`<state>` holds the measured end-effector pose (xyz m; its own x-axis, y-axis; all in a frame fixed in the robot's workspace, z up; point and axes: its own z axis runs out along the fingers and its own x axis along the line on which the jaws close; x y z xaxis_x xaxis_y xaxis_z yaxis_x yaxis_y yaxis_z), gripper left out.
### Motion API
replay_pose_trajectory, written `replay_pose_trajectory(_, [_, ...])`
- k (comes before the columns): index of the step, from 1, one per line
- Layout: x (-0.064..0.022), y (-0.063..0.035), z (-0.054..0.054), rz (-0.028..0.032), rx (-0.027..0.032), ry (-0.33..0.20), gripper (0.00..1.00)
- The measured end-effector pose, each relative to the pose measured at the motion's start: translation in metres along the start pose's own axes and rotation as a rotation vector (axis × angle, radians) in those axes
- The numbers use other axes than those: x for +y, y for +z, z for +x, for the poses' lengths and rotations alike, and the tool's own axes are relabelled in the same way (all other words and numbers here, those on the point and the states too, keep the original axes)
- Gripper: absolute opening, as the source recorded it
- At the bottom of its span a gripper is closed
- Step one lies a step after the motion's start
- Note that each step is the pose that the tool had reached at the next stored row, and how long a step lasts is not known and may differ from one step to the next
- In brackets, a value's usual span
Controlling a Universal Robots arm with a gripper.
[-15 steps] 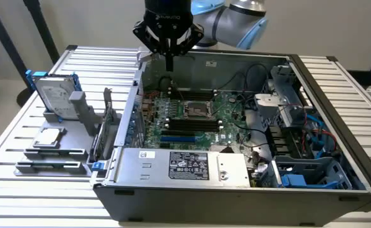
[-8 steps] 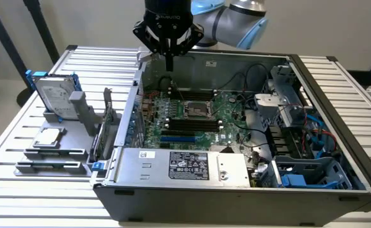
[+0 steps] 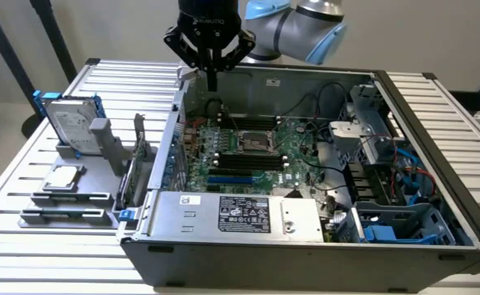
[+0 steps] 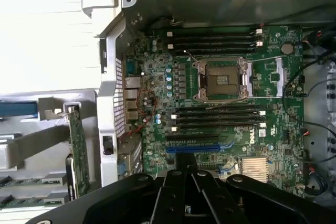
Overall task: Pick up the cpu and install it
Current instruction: 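Reach for the cpu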
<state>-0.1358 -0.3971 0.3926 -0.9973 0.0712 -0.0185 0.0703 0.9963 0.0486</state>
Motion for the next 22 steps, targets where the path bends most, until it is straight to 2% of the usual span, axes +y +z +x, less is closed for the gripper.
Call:
replay_pose_trajectory(8, [0.0038,0.0013,0.037,0.0003,0.0042,0.0,0.11])
replay_pose_trajectory(14, [0.0045,0.0042,0.064,0.0023,0.0134,0.001,0.11])
replay_pose_trajectory(22, [0.0023,0.0109,0.101,0.0067,0.0135,0.001,0.11])
